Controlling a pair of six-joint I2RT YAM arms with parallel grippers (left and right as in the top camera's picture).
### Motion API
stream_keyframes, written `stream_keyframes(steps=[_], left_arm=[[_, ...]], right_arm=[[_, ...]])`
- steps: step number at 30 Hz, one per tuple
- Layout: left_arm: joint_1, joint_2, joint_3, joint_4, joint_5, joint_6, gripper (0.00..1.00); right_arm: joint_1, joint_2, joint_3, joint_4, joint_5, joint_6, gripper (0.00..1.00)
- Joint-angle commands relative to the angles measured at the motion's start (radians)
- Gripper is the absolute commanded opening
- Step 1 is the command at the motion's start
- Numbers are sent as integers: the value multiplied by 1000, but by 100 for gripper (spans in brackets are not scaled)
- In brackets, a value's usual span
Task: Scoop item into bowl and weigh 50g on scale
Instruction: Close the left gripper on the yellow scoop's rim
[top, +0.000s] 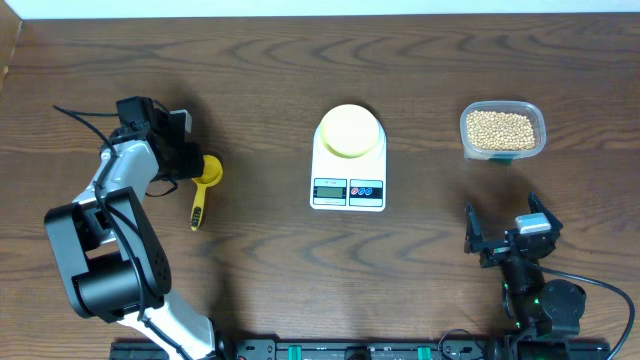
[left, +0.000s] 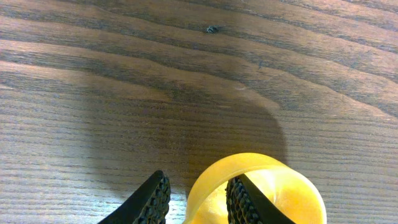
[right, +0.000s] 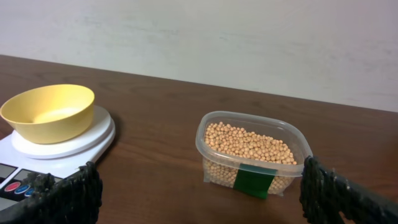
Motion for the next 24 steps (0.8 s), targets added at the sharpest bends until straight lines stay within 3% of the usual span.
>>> stream_keyframes(steps=[1, 17, 24], left_arm=[[2, 6, 5, 2, 15, -5, 33], [2, 6, -12, 5, 14, -15, 28], [2, 6, -12, -4, 8, -125, 24]], right_arm=[[6, -5, -2, -4, -9, 12, 99], [6, -5, -2, -4, -9, 12, 99], [6, -5, -2, -4, -9, 12, 99]])
